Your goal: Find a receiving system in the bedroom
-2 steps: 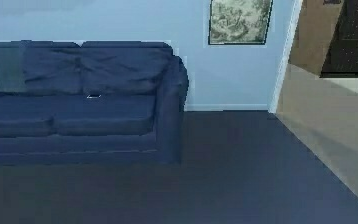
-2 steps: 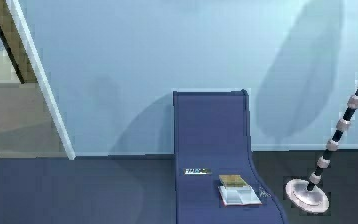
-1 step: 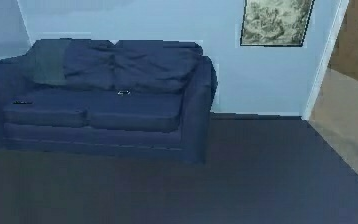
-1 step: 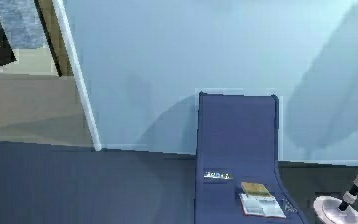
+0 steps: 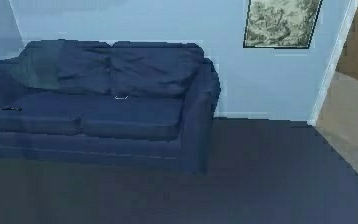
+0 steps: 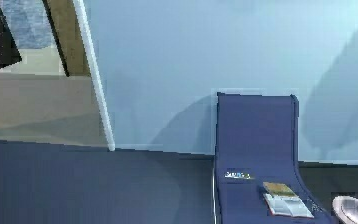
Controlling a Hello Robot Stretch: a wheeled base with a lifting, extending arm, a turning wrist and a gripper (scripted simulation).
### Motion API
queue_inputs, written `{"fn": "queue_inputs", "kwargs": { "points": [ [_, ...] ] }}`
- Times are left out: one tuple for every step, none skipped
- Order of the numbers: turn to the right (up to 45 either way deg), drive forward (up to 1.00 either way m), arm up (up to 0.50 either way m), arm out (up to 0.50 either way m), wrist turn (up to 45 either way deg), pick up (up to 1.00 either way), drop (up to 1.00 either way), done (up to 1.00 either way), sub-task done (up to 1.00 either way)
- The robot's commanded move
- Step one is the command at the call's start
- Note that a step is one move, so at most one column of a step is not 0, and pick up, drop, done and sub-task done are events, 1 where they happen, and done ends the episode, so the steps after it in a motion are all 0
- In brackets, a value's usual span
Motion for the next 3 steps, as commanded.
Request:
{"fn": "queue_inputs", "kwargs": {
  "points": [
    [45.0,0.0,0.0,0.0,0.0,0.0,0.0,0.0,0.0],
    [3.0,0.0,0.0,0.0,0.0,0.0,0.0,0.0,0.0],
    [0.0,1.0,0.0,0.0,0.0,0.0,0.0,0.0,0.0]
  ]
}}
